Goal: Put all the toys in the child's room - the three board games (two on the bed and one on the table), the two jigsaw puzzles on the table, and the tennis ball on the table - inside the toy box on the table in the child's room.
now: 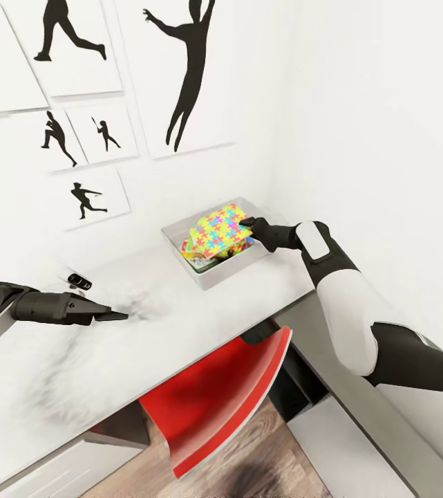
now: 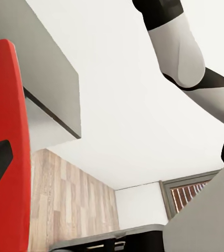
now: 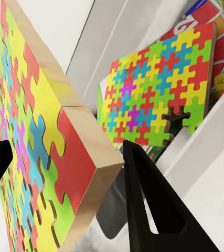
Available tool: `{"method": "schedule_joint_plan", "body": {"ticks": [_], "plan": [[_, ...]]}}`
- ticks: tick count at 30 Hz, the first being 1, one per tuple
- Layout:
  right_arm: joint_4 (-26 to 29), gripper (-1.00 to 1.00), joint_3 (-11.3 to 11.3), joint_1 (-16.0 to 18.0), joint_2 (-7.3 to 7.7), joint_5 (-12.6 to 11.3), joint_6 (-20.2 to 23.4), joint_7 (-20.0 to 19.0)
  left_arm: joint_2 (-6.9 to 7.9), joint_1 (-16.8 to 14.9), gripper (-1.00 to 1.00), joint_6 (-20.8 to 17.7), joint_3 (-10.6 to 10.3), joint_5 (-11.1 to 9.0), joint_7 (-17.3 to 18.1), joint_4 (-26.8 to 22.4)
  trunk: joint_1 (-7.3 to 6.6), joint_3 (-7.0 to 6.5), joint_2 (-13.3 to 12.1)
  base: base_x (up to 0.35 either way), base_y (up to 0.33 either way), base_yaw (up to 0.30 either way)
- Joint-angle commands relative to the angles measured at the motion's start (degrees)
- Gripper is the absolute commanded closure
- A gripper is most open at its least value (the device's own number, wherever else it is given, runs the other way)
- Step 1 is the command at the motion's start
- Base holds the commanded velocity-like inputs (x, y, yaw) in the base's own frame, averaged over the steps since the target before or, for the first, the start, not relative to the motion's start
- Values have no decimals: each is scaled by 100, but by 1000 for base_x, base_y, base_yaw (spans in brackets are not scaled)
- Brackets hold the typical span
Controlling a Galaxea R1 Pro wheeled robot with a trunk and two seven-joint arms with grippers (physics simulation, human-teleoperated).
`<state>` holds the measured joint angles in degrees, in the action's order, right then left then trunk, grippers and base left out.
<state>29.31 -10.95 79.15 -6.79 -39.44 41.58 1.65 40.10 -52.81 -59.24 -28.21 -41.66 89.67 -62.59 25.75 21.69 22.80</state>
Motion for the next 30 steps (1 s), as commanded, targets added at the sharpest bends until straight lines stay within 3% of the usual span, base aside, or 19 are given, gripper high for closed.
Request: {"method": "schedule_joint_plan", "body": {"ticks": [1, 7, 14, 19, 30], "plan": [[78, 100, -39, 6, -7, -37, 39, 46, 7, -10, -100, -61, -19, -7, 33, 2, 3, 20, 12, 0, 0, 0], [270, 100, -39, 8, -7, -60, 57, 47, 5, -10, -100, -68, 95, -10, 33, 2, 3, 76, 12, 0, 0, 0], [351, 100, -37, 10, -31, -64, 60, 47, 17, -18, -100, -76, 472, -53, 33, 2, 3, 142, 12, 0, 0, 0], [355, 100, -29, 12, -33, -57, 54, 46, 23, -19, -100, -76, 869, -83, 33, 2, 3, 189, 12, 0, 0, 0], [356, 100, -20, 18, -33, -47, 52, 62, -1, -19, -100, -76, 977, -69, 33, -34, 3, 292, 12, 0, 0, 0]]}}
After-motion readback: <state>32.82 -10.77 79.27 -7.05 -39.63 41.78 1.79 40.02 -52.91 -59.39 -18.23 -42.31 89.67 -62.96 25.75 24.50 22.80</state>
